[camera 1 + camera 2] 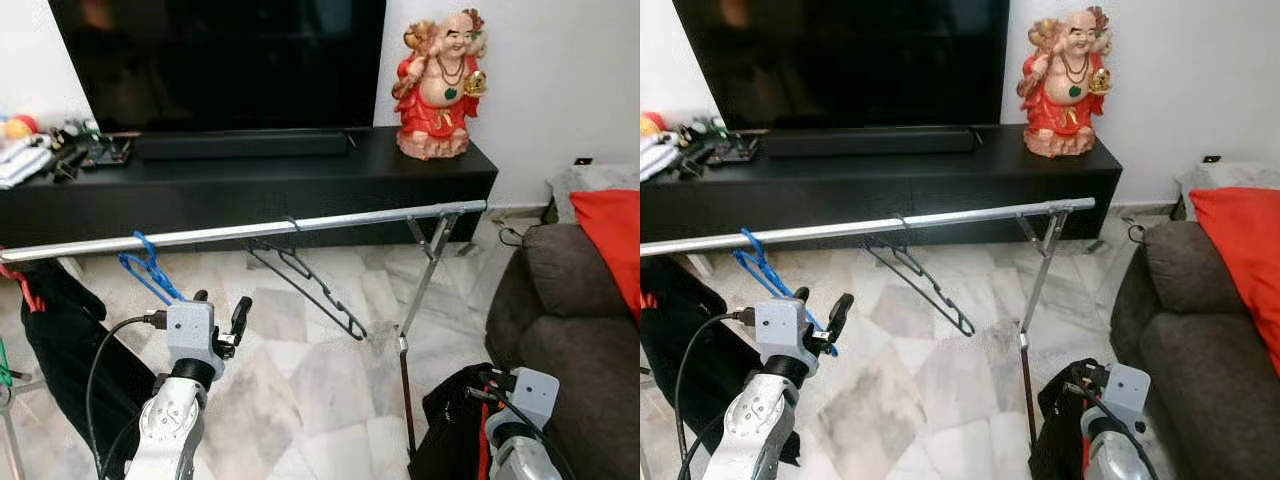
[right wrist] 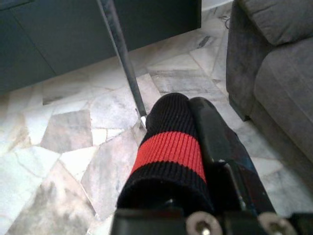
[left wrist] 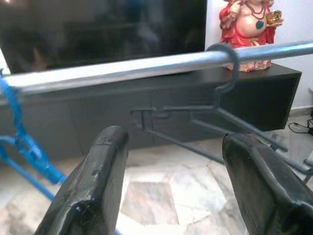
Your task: Hang hanger
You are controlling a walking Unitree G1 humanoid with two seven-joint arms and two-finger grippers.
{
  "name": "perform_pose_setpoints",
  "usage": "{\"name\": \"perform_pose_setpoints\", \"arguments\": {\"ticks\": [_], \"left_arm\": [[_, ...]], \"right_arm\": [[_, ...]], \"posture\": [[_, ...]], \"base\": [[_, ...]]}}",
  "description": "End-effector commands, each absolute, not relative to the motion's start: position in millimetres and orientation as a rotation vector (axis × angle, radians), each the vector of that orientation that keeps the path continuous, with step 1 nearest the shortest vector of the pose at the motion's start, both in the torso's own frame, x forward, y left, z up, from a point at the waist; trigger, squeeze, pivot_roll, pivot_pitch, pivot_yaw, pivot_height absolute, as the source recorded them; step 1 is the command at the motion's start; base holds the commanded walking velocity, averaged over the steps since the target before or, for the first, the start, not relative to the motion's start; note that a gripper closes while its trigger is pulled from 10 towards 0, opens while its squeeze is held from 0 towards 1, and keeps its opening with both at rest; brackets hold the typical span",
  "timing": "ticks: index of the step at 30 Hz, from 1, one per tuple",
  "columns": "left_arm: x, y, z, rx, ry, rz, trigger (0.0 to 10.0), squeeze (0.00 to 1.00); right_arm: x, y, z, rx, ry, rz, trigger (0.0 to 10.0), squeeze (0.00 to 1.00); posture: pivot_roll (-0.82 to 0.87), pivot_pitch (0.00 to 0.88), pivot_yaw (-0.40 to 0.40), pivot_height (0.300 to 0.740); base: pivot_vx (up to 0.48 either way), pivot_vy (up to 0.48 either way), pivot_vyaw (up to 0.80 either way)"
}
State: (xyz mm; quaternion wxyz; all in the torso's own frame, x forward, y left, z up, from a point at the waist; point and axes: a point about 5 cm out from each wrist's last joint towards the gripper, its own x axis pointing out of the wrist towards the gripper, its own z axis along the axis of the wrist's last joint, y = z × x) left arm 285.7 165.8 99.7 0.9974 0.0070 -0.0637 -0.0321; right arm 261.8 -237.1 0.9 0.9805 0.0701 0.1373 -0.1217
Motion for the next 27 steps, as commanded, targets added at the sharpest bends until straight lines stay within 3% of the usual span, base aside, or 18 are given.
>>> {"name": "perform_pose_setpoints", "arguments": {"ticks": [1,11,21,27], "left_arm": [[285.9,162.0,101.2,0.024,-0.129,-0.080,10.0,0.00],[282.1,161.9,99.0,0.035,-0.124,-0.066,10.0,0.00],[283.8,159.9,99.3,0.031,-0.123,-0.073,10.0,0.00],[284.6,157.4,99.1,0.029,-0.122,-0.088,10.0,0.00]], "right_arm": [[260.8,-241.5,1.2,0.137,0.278,-0.255,10.0,0.00],[261.7,-238.4,1.0,0.110,0.284,-0.223,10.0,0.00],[263.2,-236.6,1.1,0.108,0.285,-0.211,10.0,0.00],[261.3,-238.9,-2.2,0.117,0.312,-0.232,10.0,0.00]], "posture": [[0.00,0.014,0.021,0.740],[0.00,0.014,0.016,0.740],[0.00,0.002,0.019,0.740],[0.00,0.000,0.016,0.740]], "base": [[0.262,0.000,0.00],[0.052,0.000,0.00],[0.000,0.000,0.76],[0.000,0.000,0.00]]}}
